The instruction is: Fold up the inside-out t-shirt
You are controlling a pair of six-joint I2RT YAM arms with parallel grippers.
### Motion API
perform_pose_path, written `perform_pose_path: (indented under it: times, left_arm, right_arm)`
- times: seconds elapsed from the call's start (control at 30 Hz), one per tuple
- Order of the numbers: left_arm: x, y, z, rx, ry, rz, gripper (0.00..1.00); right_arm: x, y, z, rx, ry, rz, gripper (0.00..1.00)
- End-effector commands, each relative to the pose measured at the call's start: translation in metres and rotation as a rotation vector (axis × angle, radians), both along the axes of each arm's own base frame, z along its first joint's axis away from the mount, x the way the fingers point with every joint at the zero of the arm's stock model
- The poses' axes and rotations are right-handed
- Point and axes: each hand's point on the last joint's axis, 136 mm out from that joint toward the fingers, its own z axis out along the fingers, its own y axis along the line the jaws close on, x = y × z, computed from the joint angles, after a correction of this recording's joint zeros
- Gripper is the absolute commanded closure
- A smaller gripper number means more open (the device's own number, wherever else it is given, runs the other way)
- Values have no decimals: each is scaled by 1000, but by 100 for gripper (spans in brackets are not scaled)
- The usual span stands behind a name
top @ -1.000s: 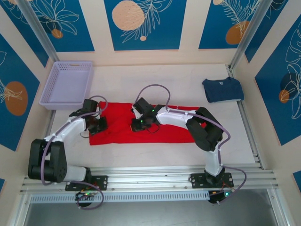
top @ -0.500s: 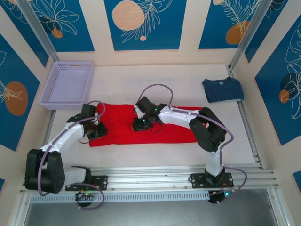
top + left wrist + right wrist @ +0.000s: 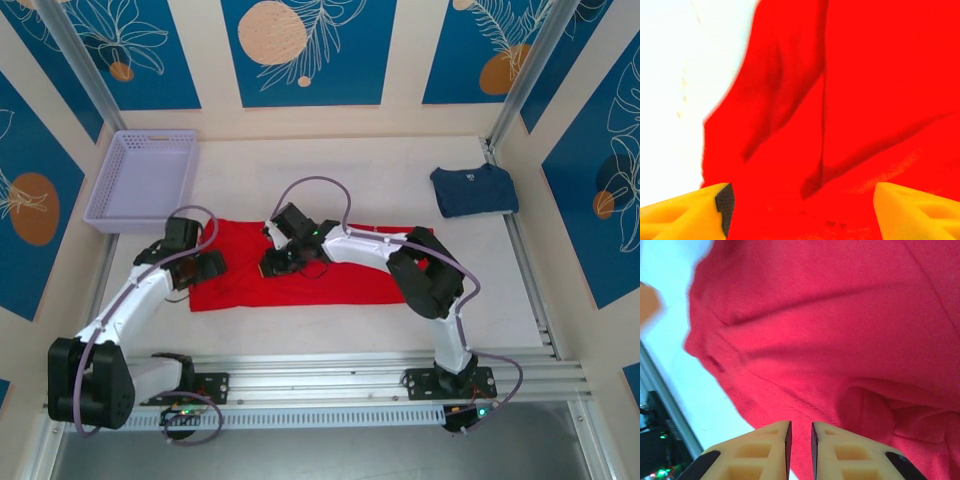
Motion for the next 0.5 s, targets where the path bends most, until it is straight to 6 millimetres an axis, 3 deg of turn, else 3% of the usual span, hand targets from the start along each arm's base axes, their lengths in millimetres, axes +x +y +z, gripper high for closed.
perform_pose_path:
  times: [0.0,0.1,0.17,0.33,0.47]
  left_arm:
    - [23,23,9,78,-80,69,16]
    - [41,28,2,81,-73,58,5]
    - [52,29,-7,96,-51,33,0]
    - [68,14,-39,44,42,-51,0]
    - [71,9,-63,27,121,-89,0]
  right_arm:
    - [-9,-8,-29,-51,93,4,80]
    - [-10,-14,-26,-40,96,9,79]
    - [-11,-16,-13,-4,81,17,74]
    - [-15,-28,11,61,48,14,68]
    - [-19,-37,14,70,43,3,68]
